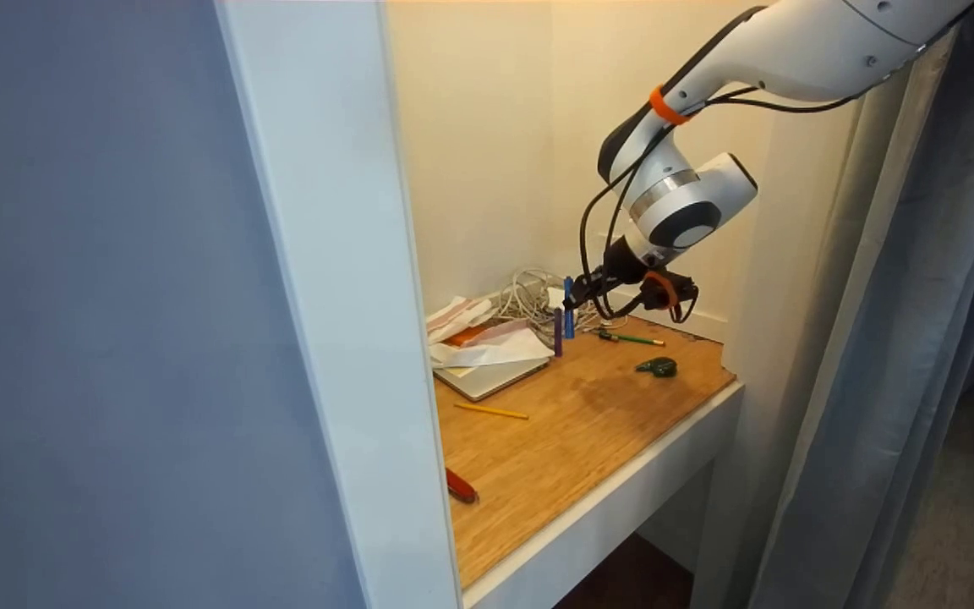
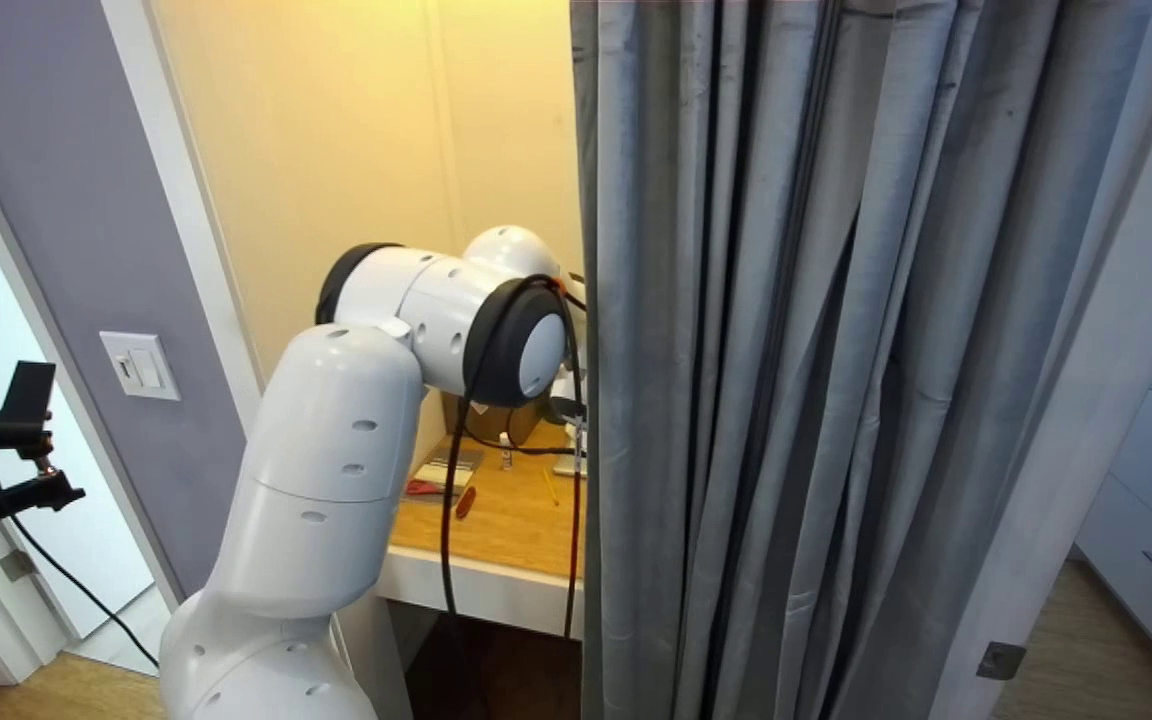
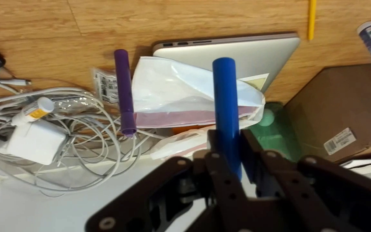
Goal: Move the purple and blue marker to the right and place them in an upright position
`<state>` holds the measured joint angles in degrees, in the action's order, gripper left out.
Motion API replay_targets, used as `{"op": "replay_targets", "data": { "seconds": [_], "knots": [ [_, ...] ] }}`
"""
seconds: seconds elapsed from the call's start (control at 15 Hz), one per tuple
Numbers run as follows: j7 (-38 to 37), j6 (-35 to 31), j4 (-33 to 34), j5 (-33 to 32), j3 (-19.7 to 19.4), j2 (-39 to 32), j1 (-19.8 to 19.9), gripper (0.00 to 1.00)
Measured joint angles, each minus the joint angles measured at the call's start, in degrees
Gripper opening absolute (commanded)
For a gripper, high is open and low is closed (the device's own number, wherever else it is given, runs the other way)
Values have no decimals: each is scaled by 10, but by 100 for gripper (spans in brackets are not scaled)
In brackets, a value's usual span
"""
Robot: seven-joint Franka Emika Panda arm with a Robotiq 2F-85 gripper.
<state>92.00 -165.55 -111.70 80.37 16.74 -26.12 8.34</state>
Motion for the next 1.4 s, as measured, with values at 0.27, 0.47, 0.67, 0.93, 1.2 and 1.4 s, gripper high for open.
{"op": "replay_targets", "data": {
  "seconds": [0.27, 0.47, 0.67, 0.93, 1.2, 1.4],
  "knots": [
    [78, -42, 48, 89, 0, -48, 1, 6],
    [156, -52, 93, 169, -2, -84, 6, 5],
    [245, -52, 135, 246, -14, -113, 7, 6],
    [292, -51, 153, 285, -28, -132, 9, 19],
    [292, -51, 153, 285, -27, -132, 8, 19],
    [292, -51, 154, 285, -27, -132, 8, 5]
  ]
}}
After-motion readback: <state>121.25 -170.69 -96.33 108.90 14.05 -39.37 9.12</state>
